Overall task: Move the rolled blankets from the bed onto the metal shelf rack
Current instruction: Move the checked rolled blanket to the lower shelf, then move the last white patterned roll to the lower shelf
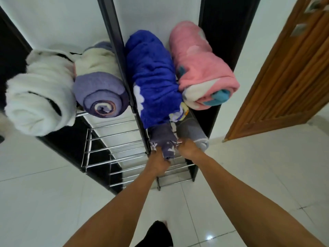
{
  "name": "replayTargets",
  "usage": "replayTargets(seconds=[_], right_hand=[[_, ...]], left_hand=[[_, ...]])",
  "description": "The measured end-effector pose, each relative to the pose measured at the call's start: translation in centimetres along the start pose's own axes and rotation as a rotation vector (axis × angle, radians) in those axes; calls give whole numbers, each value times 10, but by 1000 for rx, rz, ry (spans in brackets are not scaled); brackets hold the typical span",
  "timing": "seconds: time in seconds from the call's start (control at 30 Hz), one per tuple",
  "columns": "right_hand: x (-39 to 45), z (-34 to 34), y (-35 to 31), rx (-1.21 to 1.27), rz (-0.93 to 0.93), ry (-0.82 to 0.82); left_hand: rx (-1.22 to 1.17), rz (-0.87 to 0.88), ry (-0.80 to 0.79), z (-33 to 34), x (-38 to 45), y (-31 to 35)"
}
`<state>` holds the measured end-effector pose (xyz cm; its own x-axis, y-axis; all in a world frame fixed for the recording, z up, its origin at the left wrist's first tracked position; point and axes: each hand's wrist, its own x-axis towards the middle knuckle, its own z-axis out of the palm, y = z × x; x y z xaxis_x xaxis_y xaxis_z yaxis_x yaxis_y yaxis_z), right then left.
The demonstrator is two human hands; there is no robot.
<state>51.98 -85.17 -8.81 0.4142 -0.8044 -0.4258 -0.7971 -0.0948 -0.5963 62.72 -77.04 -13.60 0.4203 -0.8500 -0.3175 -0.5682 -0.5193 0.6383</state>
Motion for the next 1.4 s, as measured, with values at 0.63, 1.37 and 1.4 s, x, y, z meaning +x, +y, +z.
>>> replayTargets(seconds=[0.63, 1.37, 1.4], right_hand=[[-338, -68, 160, 1038, 307, 659], [-879, 192, 294, 1321, 1227, 2091], [-891, 205, 306, 1346, 1290, 2052]], left_hand=[[240, 505, -428, 21, -147, 143], [596, 1294, -1474, 299, -646, 231], [616, 1273, -1501, 314, -664, 226]])
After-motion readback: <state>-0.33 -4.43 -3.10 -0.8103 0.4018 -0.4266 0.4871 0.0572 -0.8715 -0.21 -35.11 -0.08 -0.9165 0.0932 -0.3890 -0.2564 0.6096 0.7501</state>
